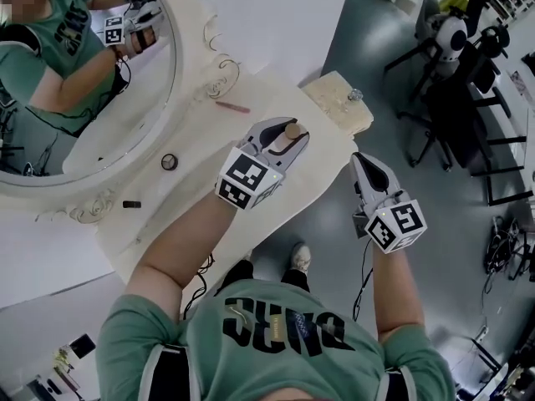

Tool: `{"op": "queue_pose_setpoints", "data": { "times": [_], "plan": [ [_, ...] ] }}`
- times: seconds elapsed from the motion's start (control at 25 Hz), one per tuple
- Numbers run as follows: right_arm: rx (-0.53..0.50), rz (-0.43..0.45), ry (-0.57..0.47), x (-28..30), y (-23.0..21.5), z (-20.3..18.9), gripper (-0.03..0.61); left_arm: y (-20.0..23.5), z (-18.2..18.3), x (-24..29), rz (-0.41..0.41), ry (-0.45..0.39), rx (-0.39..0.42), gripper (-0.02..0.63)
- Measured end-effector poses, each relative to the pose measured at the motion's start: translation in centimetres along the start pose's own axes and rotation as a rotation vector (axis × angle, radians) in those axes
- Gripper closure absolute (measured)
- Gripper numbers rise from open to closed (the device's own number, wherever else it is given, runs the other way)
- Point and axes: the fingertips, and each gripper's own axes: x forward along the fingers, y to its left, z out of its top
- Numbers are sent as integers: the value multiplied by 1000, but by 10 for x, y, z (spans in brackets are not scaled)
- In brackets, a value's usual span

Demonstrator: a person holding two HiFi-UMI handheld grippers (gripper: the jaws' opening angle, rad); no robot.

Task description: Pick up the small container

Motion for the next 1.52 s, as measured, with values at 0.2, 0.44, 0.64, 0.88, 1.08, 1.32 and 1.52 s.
{"op": "queue_pose_setpoints", "data": {
  "times": [0.2,0.44,0.64,0.88,1.08,1.32,1.52],
  "plan": [
    [-12,-8,-15,-4,3,25,571,0,30,-11,-1,-10,5,476],
    [-29,-12,-33,-10,7,58,571,1,70,-21,1,-21,5,476],
    [-47,-15,-46,-15,7,91,571,-2,110,-24,-3,-28,20,476],
    [-74,-5,-68,-21,13,129,571,-8,154,-33,-16,-39,19,476],
    [-98,6,-80,-23,19,154,571,-9,184,-41,-16,-44,33,476],
    [-111,23,-90,-24,26,180,571,-11,217,-53,-19,-52,46,476],
    [-133,36,-97,-28,33,199,571,-15,241,-62,-17,-62,53,476]
  ]
}}
